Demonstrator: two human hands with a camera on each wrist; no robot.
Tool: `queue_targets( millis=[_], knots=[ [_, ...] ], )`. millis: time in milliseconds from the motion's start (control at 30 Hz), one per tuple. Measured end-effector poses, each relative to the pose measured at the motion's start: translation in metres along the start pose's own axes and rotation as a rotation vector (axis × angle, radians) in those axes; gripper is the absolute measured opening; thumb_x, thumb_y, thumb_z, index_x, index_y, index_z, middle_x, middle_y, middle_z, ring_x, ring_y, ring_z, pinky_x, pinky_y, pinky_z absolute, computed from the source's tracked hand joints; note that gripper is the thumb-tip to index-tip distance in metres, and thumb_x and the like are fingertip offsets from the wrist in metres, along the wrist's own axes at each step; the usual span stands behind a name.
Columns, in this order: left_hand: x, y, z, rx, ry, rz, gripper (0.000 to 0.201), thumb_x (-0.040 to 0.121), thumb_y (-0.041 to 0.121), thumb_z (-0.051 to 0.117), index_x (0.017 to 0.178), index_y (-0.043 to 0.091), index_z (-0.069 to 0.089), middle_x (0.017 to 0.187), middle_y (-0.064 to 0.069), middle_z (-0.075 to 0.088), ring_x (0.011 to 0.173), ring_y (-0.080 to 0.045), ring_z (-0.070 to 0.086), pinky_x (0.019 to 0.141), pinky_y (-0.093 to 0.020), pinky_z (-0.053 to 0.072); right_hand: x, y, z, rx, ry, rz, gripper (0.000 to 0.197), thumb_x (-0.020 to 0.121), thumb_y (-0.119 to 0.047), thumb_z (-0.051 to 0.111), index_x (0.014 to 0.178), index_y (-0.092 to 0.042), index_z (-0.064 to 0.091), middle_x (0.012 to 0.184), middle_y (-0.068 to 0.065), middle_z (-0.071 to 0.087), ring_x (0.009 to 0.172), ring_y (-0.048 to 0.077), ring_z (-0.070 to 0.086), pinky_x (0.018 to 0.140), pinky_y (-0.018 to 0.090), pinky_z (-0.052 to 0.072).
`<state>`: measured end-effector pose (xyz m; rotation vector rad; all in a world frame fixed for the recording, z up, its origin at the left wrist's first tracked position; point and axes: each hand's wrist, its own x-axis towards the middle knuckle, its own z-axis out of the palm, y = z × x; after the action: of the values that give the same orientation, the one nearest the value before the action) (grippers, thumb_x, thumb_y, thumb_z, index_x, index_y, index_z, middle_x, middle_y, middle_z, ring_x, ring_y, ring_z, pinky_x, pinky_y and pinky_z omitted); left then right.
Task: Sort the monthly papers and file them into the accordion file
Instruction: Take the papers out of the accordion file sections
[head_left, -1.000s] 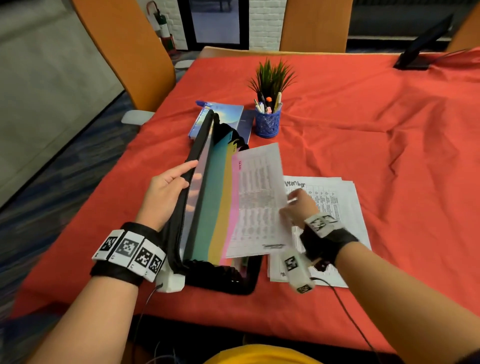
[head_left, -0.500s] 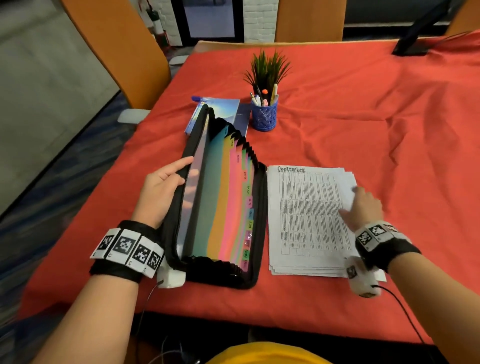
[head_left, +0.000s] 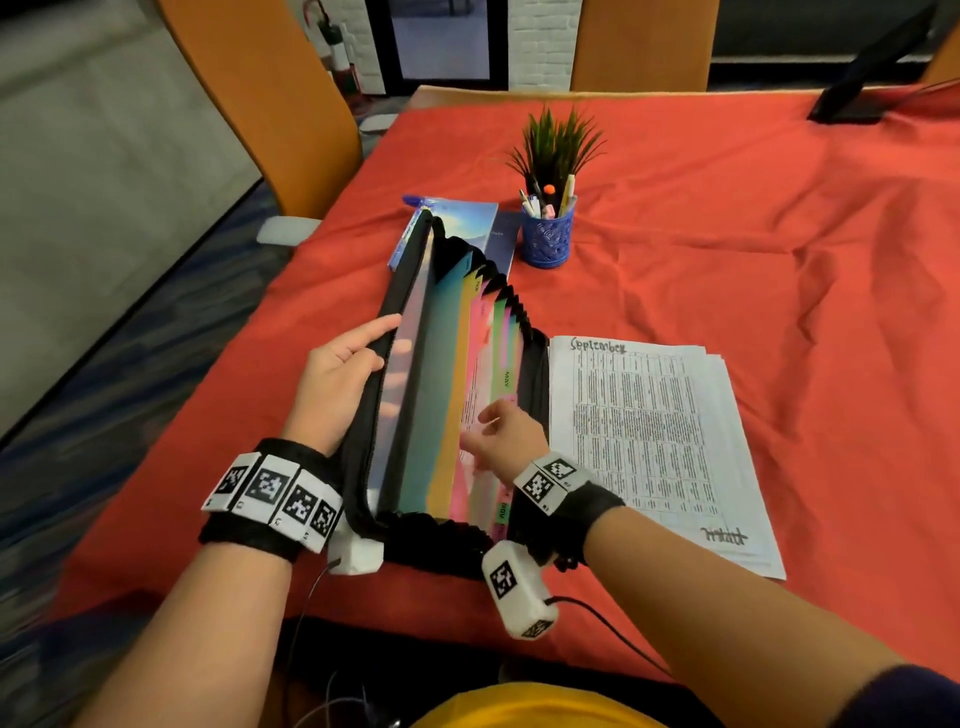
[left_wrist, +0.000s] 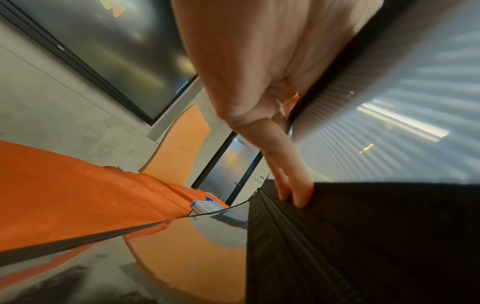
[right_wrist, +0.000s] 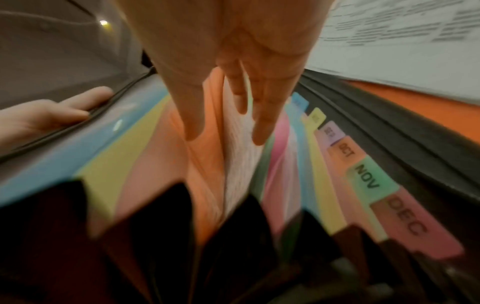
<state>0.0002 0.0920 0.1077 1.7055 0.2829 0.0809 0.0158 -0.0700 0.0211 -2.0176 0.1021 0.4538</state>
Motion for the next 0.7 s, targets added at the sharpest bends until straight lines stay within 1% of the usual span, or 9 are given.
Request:
queue_targets(
  millis=[67, 133, 233, 367, 467, 533, 600, 633, 700],
  knots=[
    [0.000, -0.001, -0.002, -0.002, 0.003, 0.005, 0.051, 0.089, -0.005, 0.033, 0.115, 0.028, 0.063, 0.116, -0.011, 0.066, 0.094, -0.027, 0.068, 0.055, -0.034, 0.059, 0.000, -0.003, 0.001, -0.122, 0.015, -0.010, 0.069, 0.072, -0.043, 0.072, 0.125, -0.010, 0.043, 0.121, 0.008, 0.049, 0.104, 0.021, 0.055, 0.082, 0.025, 0.043],
    [0.001, -0.002, -0.004, -0.009, 0.013, 0.007, 0.051, 0.089, -0.005, 0.034, 0.117, 0.026, 0.063, 0.114, -0.008, 0.068, 0.089, -0.021, 0.070, 0.057, -0.037, 0.059, -0.001, -0.004, 0.002, -0.139, 0.006, 0.020, 0.084, 0.071, -0.049, 0.070, 0.135, -0.009, 0.033, 0.134, 0.010, 0.038, 0.116, 0.025, 0.047, 0.093, 0.032, 0.041],
    [0.002, -0.001, -0.005, -0.006, 0.027, 0.012, 0.051, 0.089, -0.007, 0.034, 0.122, 0.020, 0.062, 0.107, -0.004, 0.069, 0.069, -0.007, 0.068, 0.058, -0.041, 0.056, 0.002, -0.003, 0.005, -0.070, -0.034, 0.061, 0.079, 0.074, -0.050, 0.068, 0.135, -0.013, 0.035, 0.139, 0.012, 0.032, 0.114, 0.026, 0.050, 0.098, 0.032, 0.040],
    [0.002, 0.000, -0.007, -0.001, 0.030, 0.017, 0.050, 0.089, -0.007, 0.034, 0.120, 0.021, 0.062, 0.109, -0.007, 0.069, 0.072, -0.009, 0.069, 0.058, -0.041, 0.057, -0.003, -0.010, 0.008, -0.006, 0.000, -0.013, 0.064, 0.076, -0.041, 0.069, 0.128, -0.014, 0.043, 0.137, 0.008, 0.025, 0.097, 0.017, 0.049, 0.084, 0.019, 0.034],
    [0.002, 0.005, -0.010, -0.006, 0.057, 0.026, 0.049, 0.090, -0.009, 0.033, 0.125, 0.013, 0.059, 0.091, 0.004, 0.072, 0.060, -0.003, 0.066, 0.045, -0.024, 0.055, -0.006, -0.013, 0.009, -0.004, 0.053, -0.060, 0.052, 0.075, -0.037, 0.071, 0.114, -0.010, 0.049, 0.125, 0.005, 0.027, 0.085, 0.013, 0.044, 0.078, 0.017, 0.033],
    [0.002, 0.009, -0.014, -0.002, 0.067, 0.050, 0.048, 0.089, -0.011, 0.032, 0.124, 0.008, 0.058, 0.075, 0.017, 0.071, 0.059, 0.002, 0.065, 0.044, -0.011, 0.047, -0.004, -0.017, 0.010, -0.059, 0.020, -0.054, 0.045, 0.076, -0.035, 0.069, 0.110, -0.008, 0.054, 0.120, 0.006, 0.031, 0.086, 0.018, 0.050, 0.084, 0.020, 0.038],
    [0.001, 0.013, -0.020, -0.001, 0.070, 0.077, 0.047, 0.089, -0.012, 0.032, 0.123, 0.008, 0.057, 0.070, 0.025, 0.069, 0.063, 0.006, 0.065, 0.046, -0.008, 0.044, 0.001, -0.021, 0.011, -0.114, -0.031, -0.048, 0.044, 0.077, -0.035, 0.066, 0.111, -0.007, 0.058, 0.122, 0.012, 0.044, 0.085, 0.026, 0.061, 0.088, 0.032, 0.048],
    [0.001, 0.014, -0.022, 0.002, 0.075, 0.088, 0.046, 0.089, -0.012, 0.032, 0.122, 0.009, 0.057, 0.069, 0.025, 0.069, 0.063, 0.006, 0.065, 0.046, -0.007, 0.044, 0.004, -0.023, 0.010, -0.150, -0.071, -0.050, 0.044, 0.079, -0.033, 0.063, 0.115, -0.007, 0.059, 0.121, 0.016, 0.052, 0.087, 0.027, 0.063, 0.089, 0.036, 0.050],
    [0.003, 0.015, -0.028, 0.008, 0.085, 0.097, 0.045, 0.089, -0.012, 0.033, 0.120, 0.008, 0.059, 0.071, 0.018, 0.071, 0.061, 0.004, 0.065, 0.045, -0.008, 0.044, 0.009, -0.029, 0.007, -0.257, -0.169, -0.054, 0.047, 0.084, -0.029, 0.058, 0.126, -0.008, 0.055, 0.126, 0.012, 0.057, 0.102, 0.024, 0.060, 0.095, 0.035, 0.046]
  ],
)
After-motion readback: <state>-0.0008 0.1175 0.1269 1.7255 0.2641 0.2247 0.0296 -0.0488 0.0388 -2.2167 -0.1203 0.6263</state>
